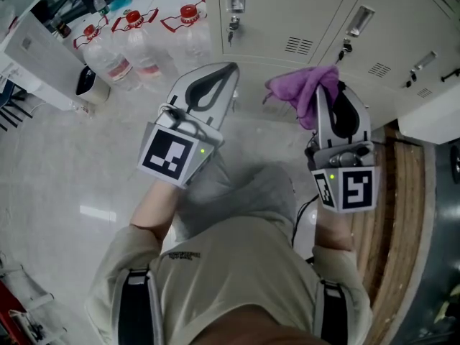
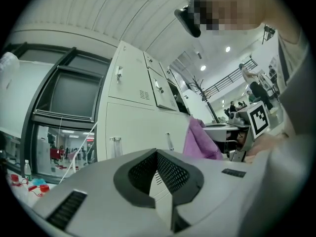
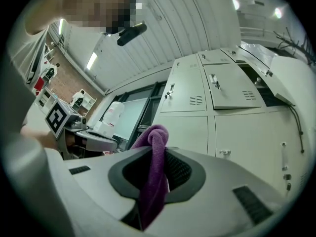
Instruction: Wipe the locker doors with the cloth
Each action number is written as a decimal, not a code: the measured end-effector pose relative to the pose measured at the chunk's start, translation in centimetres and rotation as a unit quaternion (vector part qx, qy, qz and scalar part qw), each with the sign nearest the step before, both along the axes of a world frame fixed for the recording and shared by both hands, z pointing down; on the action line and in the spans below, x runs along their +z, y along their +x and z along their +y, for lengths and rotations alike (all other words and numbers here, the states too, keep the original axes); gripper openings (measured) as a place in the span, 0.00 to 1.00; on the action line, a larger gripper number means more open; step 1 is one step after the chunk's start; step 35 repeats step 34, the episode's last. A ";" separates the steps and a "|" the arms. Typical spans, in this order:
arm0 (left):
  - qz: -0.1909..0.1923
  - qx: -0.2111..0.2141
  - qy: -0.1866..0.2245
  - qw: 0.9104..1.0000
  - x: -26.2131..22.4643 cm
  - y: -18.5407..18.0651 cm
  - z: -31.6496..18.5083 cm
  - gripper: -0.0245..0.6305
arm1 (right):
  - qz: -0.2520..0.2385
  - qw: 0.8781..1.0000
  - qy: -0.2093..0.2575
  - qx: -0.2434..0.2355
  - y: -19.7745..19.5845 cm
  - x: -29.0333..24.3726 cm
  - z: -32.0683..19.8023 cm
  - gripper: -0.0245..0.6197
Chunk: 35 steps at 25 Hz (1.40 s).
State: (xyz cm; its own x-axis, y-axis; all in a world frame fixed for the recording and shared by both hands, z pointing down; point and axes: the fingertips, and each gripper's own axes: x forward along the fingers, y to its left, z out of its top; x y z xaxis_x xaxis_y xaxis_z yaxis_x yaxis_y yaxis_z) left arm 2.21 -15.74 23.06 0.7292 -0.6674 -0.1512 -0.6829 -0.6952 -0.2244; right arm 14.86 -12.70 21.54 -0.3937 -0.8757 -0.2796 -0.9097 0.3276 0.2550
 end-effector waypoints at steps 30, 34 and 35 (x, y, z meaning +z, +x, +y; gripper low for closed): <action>-0.012 0.003 -0.007 1.000 0.9 0.3 0.3 0.04 | 0.045 0.999 -0.011 -0.006 -1.6 1.0 -0.1 0.12; -0.012 0.003 -0.008 1.000 0.9 0.2 0.3 0.04 | 0.045 0.999 -0.011 -0.008 -1.7 1.0 0.0 0.12; -0.012 0.003 -0.008 1.000 0.9 0.2 0.3 0.04 | 0.045 0.999 -0.011 -0.008 -1.7 1.0 0.0 0.12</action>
